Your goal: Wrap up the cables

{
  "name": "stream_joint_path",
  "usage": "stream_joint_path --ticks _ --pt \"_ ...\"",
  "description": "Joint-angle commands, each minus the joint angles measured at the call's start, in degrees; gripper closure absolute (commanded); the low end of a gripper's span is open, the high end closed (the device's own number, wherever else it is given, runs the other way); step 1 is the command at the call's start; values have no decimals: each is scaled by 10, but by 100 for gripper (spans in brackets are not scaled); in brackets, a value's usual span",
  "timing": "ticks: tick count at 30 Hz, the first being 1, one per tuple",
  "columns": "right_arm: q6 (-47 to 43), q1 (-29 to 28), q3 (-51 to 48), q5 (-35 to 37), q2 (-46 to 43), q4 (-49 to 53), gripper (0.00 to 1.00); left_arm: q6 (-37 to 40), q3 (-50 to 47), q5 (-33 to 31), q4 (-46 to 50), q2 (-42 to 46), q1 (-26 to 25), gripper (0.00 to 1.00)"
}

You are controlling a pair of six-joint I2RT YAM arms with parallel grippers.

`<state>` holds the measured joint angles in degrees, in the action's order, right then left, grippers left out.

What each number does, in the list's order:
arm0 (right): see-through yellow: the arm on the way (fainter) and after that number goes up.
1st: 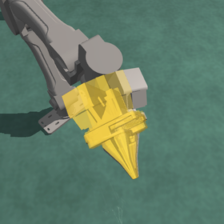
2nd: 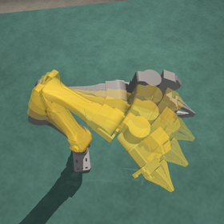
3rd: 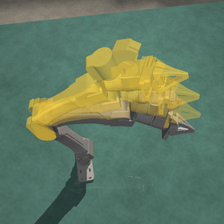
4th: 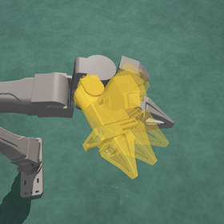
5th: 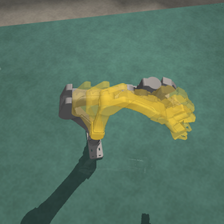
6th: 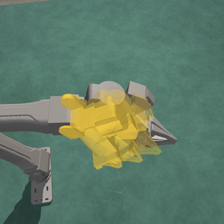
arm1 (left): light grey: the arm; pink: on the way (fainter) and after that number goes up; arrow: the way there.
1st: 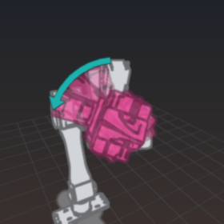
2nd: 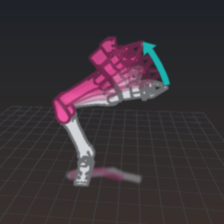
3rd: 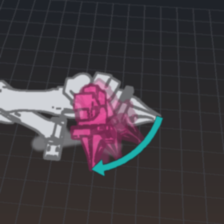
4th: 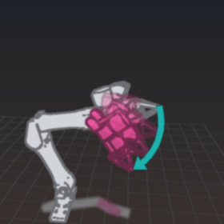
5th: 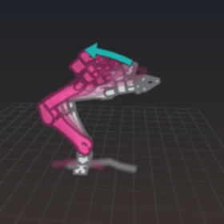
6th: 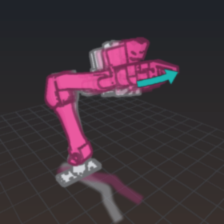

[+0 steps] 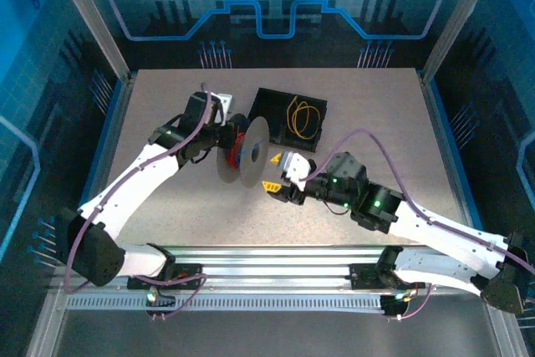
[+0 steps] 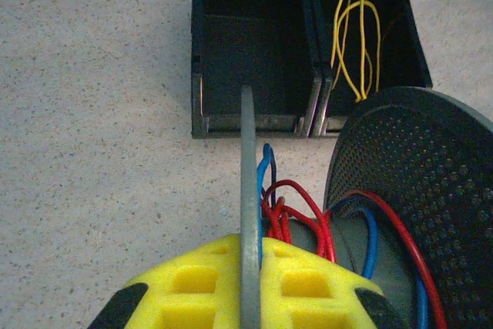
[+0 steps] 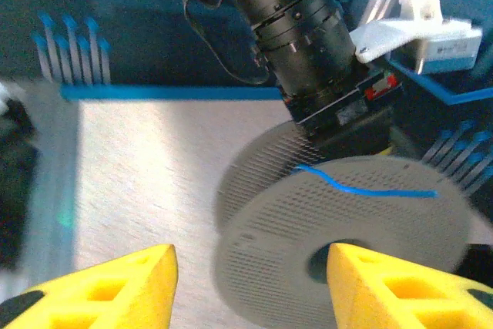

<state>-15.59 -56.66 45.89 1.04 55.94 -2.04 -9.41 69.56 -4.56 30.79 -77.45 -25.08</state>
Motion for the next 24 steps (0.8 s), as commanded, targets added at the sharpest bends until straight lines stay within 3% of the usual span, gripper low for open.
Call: stream_joint_path --ticks 1,5,9,21,24 --pt "-236 -43 3 167 2 27 47 34 48 -35 32 -11 -14 100" --pt "-433 -103 -36 288 44 -106 40 58 79 -59 75 -38 -26 100" --pt "-509 -110 -12 311 78 -130 41 73 101 -77 106 -62 -37 100" --pt "-546 -65 67 308 128 -53 43 83 101 -68 111 -72 -58 100" --pt "-541 -59 72 305 130 -27 38 84 101 -69 114 -72 -59 100"
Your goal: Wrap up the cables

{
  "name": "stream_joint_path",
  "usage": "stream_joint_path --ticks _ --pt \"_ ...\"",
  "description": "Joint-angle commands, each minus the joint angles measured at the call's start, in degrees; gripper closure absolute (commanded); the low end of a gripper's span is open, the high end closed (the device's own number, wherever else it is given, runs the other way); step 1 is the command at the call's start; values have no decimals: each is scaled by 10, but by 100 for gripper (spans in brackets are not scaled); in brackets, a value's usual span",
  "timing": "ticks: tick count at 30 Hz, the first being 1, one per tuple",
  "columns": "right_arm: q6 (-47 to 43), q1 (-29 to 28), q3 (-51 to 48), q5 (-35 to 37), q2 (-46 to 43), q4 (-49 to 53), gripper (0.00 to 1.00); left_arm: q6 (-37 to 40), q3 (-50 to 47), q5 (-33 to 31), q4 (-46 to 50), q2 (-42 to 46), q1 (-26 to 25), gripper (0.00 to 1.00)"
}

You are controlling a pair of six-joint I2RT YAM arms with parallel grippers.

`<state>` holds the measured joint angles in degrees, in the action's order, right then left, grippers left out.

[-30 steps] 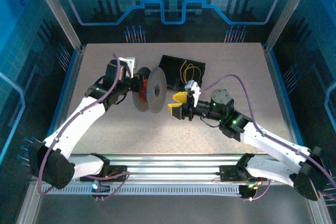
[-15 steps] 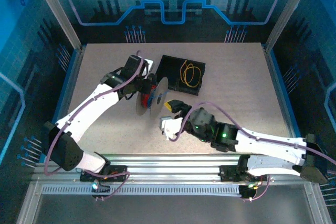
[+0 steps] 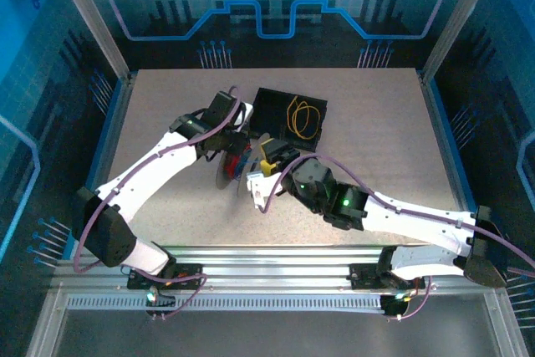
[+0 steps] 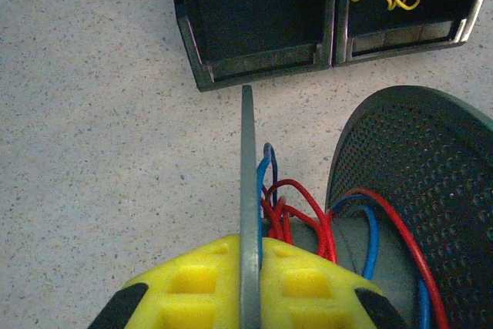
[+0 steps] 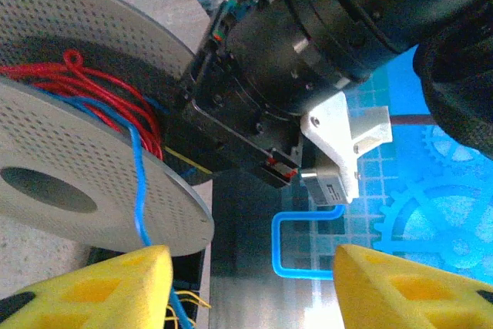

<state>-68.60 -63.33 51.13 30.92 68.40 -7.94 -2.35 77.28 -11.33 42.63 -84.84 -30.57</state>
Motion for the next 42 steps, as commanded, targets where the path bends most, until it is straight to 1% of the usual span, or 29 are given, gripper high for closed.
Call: stream_joint_path --ticks 1,3,6,8,10,15,21,25,27,35,36,37,39,42 --pt "-9 9 21 6 7 42 36 14 25 0 -4 3 -4 100" --pt "-5 13 20 -1 5 52 32 14 25 1 -3 2 -4 100" --pt "16 18 23 -19 0 82 28 15 26 3 -1 1 -4 100" --pt "22 20 25 -25 0 94 27 15 27 3 1 0 -4 100" --pt "19 23 27 -22 11 94 28 15 29 7 3 -3 -5 100" --pt "19 39 40 -17 43 85 37 17 34 10 10 -8 -15 100" --pt "36 46 53 -29 50 89 56 19 36 9 12 -11 -23 100" --pt "44 50 60 -34 52 103 64 19 37 12 11 -14 -27 100" --pt "47 52 61 -35 52 108 65 19 38 14 9 -14 -28 100" --pt "53 58 59 -41 57 113 65 19 41 17 9 -14 -30 100" --pt "55 58 59 -42 58 113 66 19 41 17 8 -14 -30 100" --pt "59 59 61 -44 59 114 68 19 41 18 9 -14 -31 100" --pt "68 59 66 -50 60 122 76 19 41 18 9 -13 -30 100" --pt "92 62 78 -65 58 141 100 19 39 20 7 -9 -31 100"
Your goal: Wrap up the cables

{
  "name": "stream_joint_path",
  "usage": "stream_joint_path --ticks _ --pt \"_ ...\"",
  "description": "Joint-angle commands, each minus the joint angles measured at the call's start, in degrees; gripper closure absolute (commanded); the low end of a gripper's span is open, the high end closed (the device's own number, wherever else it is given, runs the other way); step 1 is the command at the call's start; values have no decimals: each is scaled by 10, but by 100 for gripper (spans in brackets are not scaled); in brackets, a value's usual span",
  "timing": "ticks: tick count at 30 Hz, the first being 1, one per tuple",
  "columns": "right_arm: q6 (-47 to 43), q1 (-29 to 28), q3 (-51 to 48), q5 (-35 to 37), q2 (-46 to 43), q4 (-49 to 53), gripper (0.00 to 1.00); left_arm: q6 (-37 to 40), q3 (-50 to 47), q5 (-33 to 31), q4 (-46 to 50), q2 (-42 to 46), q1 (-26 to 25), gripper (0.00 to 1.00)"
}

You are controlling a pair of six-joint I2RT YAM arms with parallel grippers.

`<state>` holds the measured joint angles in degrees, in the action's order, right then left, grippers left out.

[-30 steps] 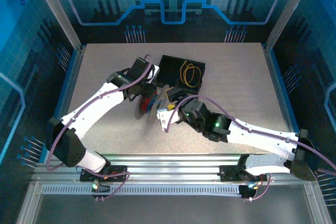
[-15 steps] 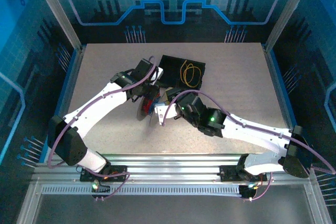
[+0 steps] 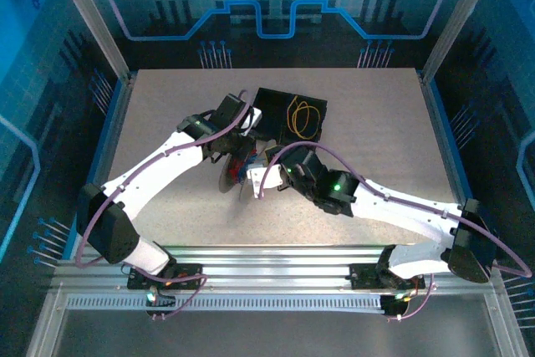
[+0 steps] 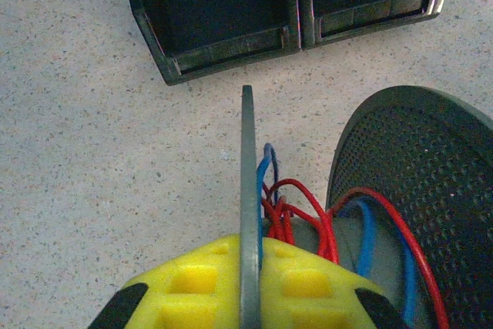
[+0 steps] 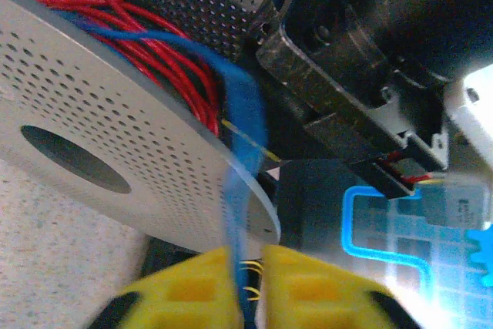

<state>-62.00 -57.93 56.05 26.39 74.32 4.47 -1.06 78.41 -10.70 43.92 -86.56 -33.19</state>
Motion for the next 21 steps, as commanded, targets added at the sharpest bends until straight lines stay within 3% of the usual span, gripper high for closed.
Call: stream_joint_path --ticks 1,12,21 --pt "36 11 31 -24 -3 20 100 6 26 15 -8 11 -6 100" --pt "225 87 83 -194 -44 120 100 9 4 19 -37 43 -8 100" --pt "439 206 121 -350 -36 135 100 12 -14 33 -67 71 -19 100"
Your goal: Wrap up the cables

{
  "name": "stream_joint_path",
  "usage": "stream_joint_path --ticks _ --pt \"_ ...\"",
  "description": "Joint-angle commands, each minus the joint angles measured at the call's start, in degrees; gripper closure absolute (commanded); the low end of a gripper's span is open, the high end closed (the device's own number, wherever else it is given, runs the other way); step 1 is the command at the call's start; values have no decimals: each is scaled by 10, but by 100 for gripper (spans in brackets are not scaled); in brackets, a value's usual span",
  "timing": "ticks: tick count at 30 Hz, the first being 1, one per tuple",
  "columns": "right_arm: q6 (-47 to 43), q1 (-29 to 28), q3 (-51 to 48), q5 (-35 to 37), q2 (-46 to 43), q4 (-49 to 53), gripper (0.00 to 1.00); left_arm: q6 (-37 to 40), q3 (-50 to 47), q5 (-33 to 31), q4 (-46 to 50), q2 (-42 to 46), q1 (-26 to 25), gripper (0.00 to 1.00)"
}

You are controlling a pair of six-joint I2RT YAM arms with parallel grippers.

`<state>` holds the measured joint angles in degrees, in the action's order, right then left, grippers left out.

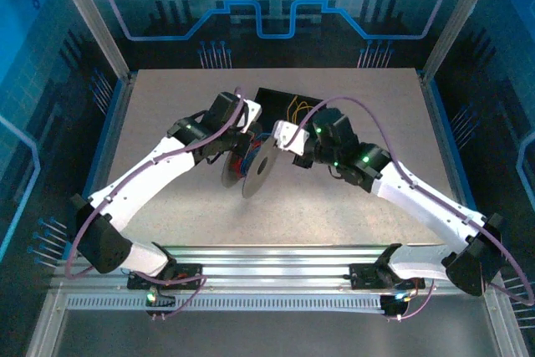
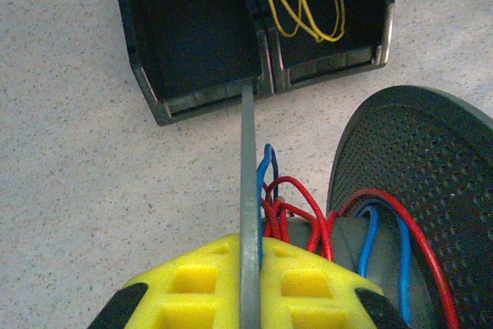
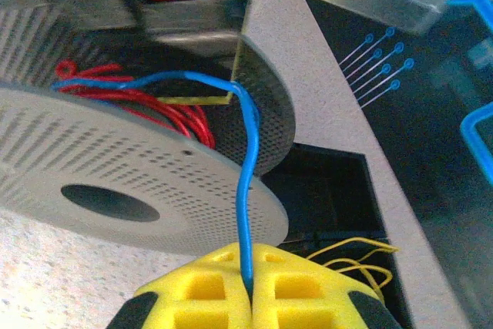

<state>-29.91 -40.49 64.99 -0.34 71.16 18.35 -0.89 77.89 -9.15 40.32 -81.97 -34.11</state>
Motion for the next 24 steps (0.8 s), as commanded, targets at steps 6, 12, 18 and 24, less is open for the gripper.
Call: stream_joint_path --ticks 6,12,18,24 --pt "293 147 44 -233 28 -22 100 15 -37 26 -64 53 -16 100" --pt "384 224 6 -329 71 -67 100 0 -70 63 -118 100 -13 100" --pt "435 255 -77 -378 115 -169 100 -52 -87 156 -159 129 29 100" --pt "534 256 -193 -433 142 -400 100 -162 -125 262 -238 150 109 100"
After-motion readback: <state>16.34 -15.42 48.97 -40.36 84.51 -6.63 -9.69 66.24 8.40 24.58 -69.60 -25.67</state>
